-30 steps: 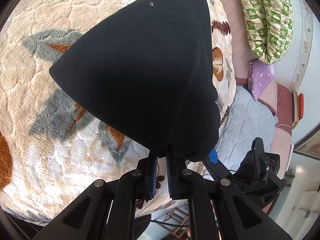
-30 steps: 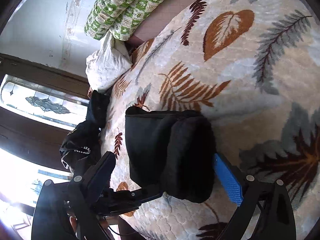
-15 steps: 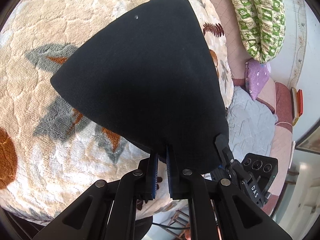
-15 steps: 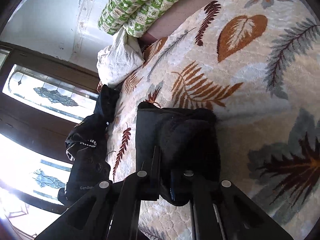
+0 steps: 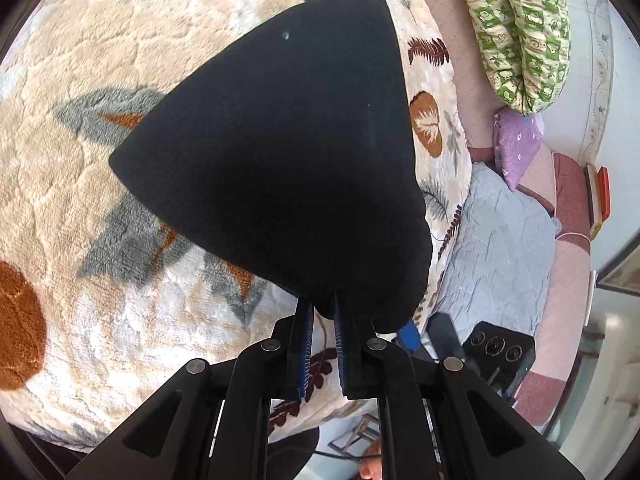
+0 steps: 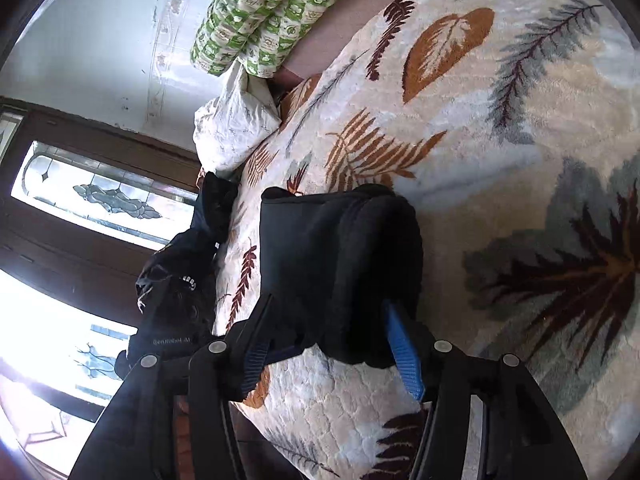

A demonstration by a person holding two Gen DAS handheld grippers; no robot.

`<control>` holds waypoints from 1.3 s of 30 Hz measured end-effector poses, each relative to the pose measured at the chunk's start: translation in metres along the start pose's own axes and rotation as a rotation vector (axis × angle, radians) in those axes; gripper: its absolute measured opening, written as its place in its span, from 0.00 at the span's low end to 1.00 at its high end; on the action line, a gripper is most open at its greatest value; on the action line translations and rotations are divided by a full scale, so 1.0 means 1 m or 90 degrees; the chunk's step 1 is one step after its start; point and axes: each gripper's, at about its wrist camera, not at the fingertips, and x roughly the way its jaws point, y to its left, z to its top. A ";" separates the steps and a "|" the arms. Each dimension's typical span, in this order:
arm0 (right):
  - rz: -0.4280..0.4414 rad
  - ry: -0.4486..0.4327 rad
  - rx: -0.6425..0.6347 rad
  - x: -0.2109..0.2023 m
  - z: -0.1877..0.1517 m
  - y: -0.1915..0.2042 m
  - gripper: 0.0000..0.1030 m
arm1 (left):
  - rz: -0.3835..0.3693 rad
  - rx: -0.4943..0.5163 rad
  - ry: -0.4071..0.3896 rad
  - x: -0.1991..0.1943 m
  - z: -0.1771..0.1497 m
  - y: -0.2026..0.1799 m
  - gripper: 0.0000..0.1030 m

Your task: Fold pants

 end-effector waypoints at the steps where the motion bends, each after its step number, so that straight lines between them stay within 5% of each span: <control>1: -0.029 0.011 -0.016 0.004 -0.004 0.003 0.51 | 0.004 -0.008 0.000 0.002 0.002 0.001 0.08; 3: -0.084 0.037 -0.046 0.016 -0.012 0.007 0.22 | -0.001 -0.032 0.012 0.009 0.003 0.007 0.08; 6: -0.124 0.045 -0.052 0.023 -0.019 0.001 0.19 | 0.006 -0.044 0.023 0.014 0.001 0.012 0.08; 12: -0.069 0.019 -0.050 -0.003 -0.025 0.019 0.15 | 0.014 -0.044 0.009 0.009 0.005 0.008 0.09; 14: -0.111 0.039 -0.048 0.007 -0.027 0.009 0.15 | 0.017 -0.058 0.020 0.013 0.008 0.011 0.09; 18: -0.129 0.045 -0.008 0.011 -0.021 -0.011 0.22 | 0.020 -0.047 0.035 0.010 0.003 0.011 0.11; 21: -0.102 -0.001 -0.018 -0.015 -0.015 0.005 0.23 | 0.017 -0.013 0.039 -0.006 -0.004 0.002 0.11; 25: -0.084 -0.095 -0.043 -0.044 0.002 0.032 0.62 | -0.024 0.021 0.021 -0.037 0.005 -0.016 0.13; 26: -0.076 -0.106 -0.047 -0.044 0.004 0.037 0.65 | -0.027 0.035 0.007 -0.046 0.012 -0.023 0.15; 30: -0.057 -0.130 -0.041 -0.024 0.010 0.048 0.65 | -0.017 0.083 -0.029 -0.067 0.045 -0.051 0.37; 34: -0.064 -0.120 -0.036 0.011 0.008 0.049 0.65 | 0.028 0.156 -0.034 -0.054 0.067 -0.084 0.37; 37: -0.124 -0.123 -0.046 0.032 0.012 0.039 0.64 | 0.113 0.189 -0.072 -0.033 0.089 -0.094 0.37; 39: -0.158 -0.113 -0.035 0.048 0.020 0.025 0.62 | 0.130 0.159 -0.058 -0.015 0.106 -0.086 0.25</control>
